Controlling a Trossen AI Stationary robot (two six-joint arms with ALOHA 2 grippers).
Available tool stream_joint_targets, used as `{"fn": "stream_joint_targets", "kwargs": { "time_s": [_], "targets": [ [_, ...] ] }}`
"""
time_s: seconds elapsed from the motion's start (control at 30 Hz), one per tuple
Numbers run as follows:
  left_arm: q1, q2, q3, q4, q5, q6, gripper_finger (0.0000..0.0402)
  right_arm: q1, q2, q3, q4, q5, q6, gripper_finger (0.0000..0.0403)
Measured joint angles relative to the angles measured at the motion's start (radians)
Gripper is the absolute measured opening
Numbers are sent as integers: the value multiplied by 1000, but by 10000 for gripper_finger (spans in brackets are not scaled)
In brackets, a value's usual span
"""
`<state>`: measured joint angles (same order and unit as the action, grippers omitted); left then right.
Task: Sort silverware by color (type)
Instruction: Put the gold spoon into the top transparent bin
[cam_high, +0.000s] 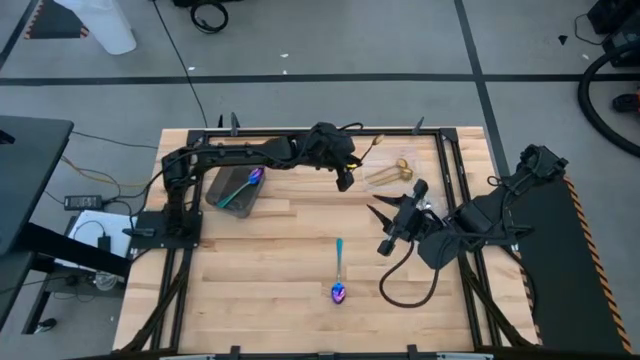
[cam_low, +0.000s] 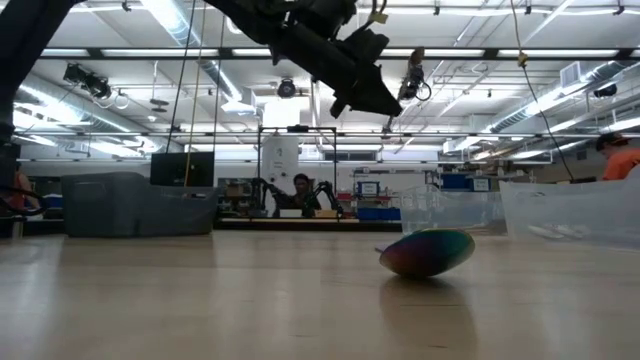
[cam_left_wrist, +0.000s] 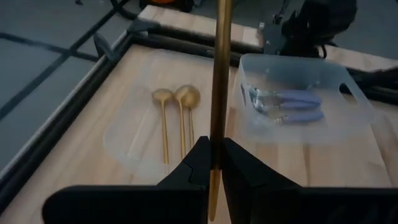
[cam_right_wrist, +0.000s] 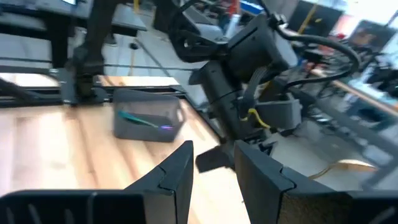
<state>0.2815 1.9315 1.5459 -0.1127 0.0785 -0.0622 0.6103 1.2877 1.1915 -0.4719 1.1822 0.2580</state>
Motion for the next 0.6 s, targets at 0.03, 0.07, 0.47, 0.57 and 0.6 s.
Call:
{"fn": "stream_joint_targets", "kwargs": {
  "time_s": [0.03, 0.07, 0.47, 0.57, 0.6],
  "targets": [
    [0, 13, 16, 7, 0, 3, 28, 5, 0, 0, -14, 20, 1, 126],
    [0, 17, 26, -1, 1, 4, 28, 8, 0, 0, -29, 34, -2, 126],
    [21, 34, 68, -37, 5, 20, 28, 7, -3, 0, -501, 101, 355, 126],
    [21, 34, 68, -53, 5, 21, 28, 5, -3, 1, -603, 100, 485, 125],
    [18, 34, 68, -60, 5, 24, 28, 4, -3, 1, -633, 97, 532, 125]
  ]
}}
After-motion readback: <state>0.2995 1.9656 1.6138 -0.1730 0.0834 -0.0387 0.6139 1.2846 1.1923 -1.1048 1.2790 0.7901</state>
